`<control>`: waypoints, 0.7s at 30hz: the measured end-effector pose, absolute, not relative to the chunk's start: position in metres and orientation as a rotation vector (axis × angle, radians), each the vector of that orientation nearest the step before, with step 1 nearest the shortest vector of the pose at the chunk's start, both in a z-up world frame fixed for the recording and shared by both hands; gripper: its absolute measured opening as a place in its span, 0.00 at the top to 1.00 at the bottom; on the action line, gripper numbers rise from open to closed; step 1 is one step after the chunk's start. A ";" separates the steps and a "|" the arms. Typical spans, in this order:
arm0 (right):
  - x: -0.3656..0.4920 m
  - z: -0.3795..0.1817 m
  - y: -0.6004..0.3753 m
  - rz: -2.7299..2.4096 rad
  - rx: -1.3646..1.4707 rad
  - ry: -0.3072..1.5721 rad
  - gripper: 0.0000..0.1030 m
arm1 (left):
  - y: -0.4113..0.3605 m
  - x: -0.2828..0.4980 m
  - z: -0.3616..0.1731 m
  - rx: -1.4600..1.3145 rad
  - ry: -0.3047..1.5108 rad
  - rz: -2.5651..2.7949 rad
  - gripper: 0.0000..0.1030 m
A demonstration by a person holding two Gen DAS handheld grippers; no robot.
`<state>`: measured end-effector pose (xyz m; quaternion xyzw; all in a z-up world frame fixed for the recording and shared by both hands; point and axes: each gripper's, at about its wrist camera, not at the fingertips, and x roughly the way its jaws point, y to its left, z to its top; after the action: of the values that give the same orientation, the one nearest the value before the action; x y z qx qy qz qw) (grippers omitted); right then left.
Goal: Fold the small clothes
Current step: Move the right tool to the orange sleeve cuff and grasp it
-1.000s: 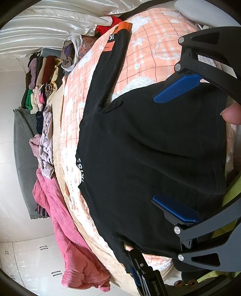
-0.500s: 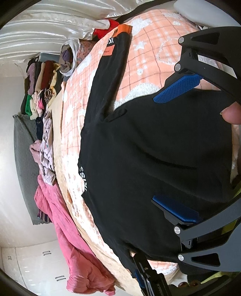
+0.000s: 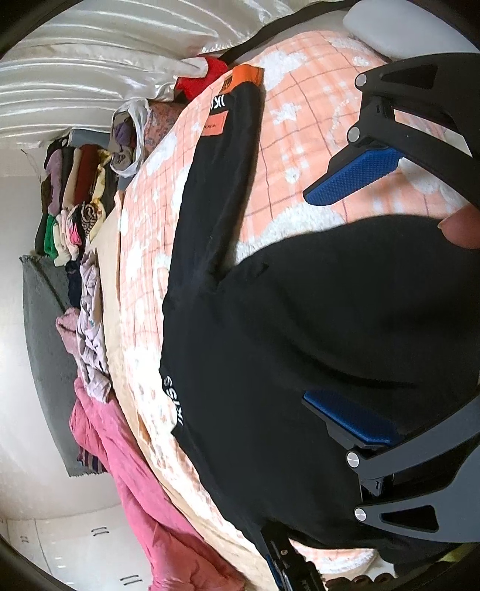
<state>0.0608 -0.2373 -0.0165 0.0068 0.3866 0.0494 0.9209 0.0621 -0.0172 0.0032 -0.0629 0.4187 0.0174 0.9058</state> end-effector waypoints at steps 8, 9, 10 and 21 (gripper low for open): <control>0.079 -0.022 -0.249 0.058 0.021 0.803 0.04 | -0.016 0.085 0.003 -0.120 0.881 0.044 0.08; 0.082 -0.022 -0.250 0.053 0.021 0.805 0.04 | -0.015 0.087 0.003 -0.120 0.882 0.046 0.08; 0.085 -0.023 -0.252 0.045 0.023 0.808 0.04 | -0.014 0.090 0.003 -0.121 0.881 0.048 0.08; 0.117 -0.030 -0.284 -0.015 0.087 0.843 0.04 | -0.011 0.122 0.001 -0.126 0.893 0.059 0.08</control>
<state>0.1167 -0.2840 -0.0304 0.0422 0.4092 -0.0072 0.9115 0.1218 -0.0107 0.0006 -0.0607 0.4314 0.0287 0.8996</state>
